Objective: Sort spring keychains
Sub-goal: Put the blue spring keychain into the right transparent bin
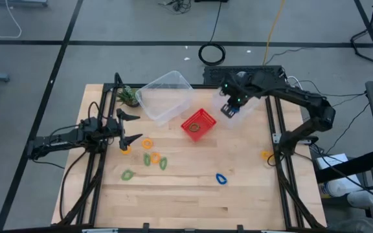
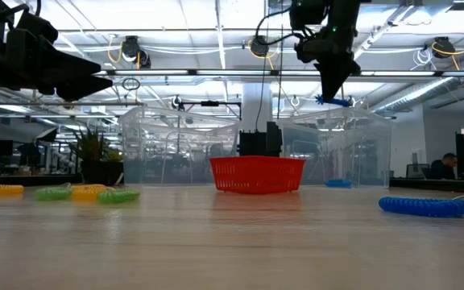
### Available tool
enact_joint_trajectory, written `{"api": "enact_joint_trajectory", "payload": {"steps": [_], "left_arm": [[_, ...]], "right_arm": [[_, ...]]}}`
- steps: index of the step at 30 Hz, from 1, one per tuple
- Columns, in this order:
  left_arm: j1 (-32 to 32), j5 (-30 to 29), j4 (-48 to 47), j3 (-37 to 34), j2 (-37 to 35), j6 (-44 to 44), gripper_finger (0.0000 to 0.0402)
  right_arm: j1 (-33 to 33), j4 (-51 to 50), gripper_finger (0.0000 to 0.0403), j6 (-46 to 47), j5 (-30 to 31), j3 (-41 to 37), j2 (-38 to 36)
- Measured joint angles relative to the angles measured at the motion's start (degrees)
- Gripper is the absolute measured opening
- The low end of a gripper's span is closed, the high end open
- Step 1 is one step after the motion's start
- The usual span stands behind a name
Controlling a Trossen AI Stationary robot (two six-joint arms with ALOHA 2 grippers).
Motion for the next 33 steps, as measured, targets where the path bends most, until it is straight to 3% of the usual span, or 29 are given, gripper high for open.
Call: {"api": "enact_joint_trajectory", "payload": {"steps": [7, 16, 33], "left_arm": [[0.0, 0.0, 0.0, 0.0, 0.01, 0.0, 0.0395], [0.0, 0.0, 0.0, 0.0, 0.0, 0.0, 0.0395], [0.0, 0.0, 0.0, 0.0, 0.01, 0.0, 0.0395]], "right_arm": [[-6.06, 4.81, 0.0001, -0.99, -0.02, 0.0, 0.02], [-8.27, 6.78, 0.0001, -2.15, 1.53, -0.35, 2.27], [-13.97, 20.74, 0.0001, -4.0, 0.07, -13.61, 3.34]]}}
